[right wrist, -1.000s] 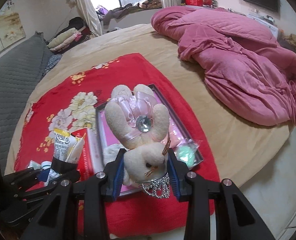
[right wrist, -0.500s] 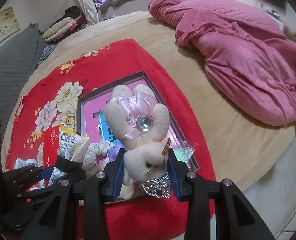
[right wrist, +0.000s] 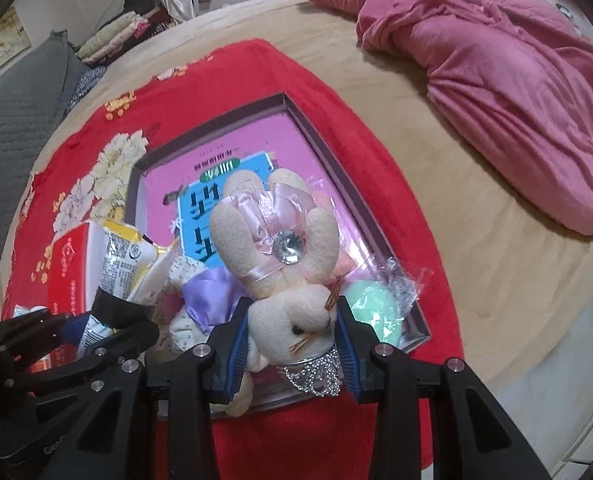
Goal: Organize soft objects
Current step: 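Carry the snack bag with the left tool while the right tool carries the pink bunny to the tray, then release the snack bag onto the book with the left tool while the right tool releases the pink bunny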
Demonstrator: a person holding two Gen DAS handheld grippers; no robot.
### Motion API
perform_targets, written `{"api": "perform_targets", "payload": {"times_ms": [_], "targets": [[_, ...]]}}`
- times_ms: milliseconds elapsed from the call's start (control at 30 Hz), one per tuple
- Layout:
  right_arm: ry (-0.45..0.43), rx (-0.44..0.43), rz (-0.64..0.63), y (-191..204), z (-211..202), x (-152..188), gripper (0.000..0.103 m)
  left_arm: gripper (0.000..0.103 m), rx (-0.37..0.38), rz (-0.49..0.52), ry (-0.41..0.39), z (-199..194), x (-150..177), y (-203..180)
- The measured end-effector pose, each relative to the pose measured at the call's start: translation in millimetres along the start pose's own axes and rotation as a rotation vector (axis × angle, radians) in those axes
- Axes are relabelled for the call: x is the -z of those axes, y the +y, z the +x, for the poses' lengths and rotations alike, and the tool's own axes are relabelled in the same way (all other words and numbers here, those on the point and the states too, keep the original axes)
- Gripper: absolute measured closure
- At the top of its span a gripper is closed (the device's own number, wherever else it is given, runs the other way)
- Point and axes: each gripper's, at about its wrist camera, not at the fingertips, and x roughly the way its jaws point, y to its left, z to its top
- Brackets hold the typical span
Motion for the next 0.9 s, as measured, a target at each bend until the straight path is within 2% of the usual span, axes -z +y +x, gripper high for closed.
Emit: {"api": "perform_targets", "payload": {"times_ms": [267,467,667,900], "targets": [[0.049,-0.01,0.001,0.4,19.0,4.4,0.062,0.069,0.001,0.005,0.019,9.9,0.0,-2.0],[0.046,-0.009,-0.024,3.9,19.5,2.7,0.062,0.069,0.001,0.006,0.027,13.6,-0.7,-3.8],[0.007,0.043,-0.109,17.5,10.2,1.7,0.059,0.069,0.005,0.002,0.04,15.7,-1.3,-4.2],[-0.039,0.058,-0.097,6.4,-15.5,1.6,0.057,0.069,0.018,-0.001,0.052,16.6,-4.6,-4.7]]}}
